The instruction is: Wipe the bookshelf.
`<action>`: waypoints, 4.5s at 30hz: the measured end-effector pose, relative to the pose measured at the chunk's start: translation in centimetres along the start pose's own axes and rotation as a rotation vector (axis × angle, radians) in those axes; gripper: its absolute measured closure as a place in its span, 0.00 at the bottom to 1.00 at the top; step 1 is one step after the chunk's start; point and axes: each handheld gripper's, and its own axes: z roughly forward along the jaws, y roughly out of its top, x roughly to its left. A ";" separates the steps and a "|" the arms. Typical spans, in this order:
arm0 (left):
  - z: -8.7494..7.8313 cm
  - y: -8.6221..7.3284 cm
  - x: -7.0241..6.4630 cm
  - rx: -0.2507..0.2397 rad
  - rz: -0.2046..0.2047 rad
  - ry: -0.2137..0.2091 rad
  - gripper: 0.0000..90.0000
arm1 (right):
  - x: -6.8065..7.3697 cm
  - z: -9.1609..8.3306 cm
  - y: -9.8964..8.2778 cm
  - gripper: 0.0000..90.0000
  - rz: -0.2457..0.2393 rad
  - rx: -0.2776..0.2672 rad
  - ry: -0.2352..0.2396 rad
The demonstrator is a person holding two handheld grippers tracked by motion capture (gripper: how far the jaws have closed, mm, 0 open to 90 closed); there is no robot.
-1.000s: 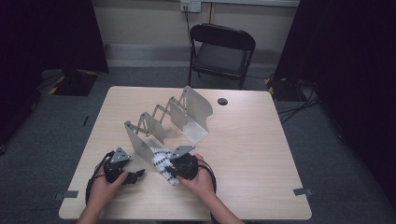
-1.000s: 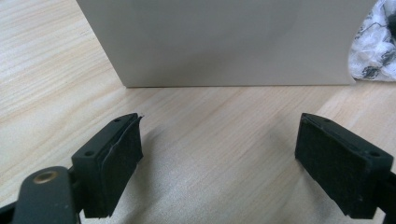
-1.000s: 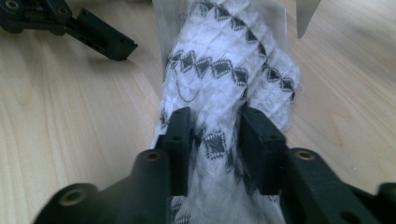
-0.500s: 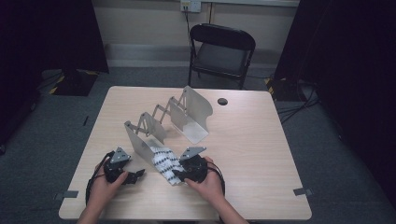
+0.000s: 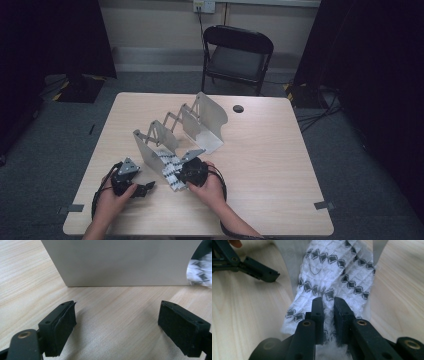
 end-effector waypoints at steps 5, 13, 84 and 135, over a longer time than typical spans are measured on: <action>0.0 0.0 0.0 0.000 0.000 0.000 0.16 | -0.1 0.9 1.0 0.88 -0.015 0.001 -0.008; 0.0 0.0 0.0 0.000 0.000 0.000 0.16 | -0.2 2.2 2.5 0.88 -0.033 0.014 -0.029; 0.0 0.0 -0.1 0.000 -0.004 0.003 0.16 | 0.0 2.8 1.6 0.85 -0.025 -0.028 -0.024; 0.0 0.0 -0.1 0.001 -0.004 0.003 0.16 | 0.0 -2.1 3.7 0.92 0.068 -0.065 0.033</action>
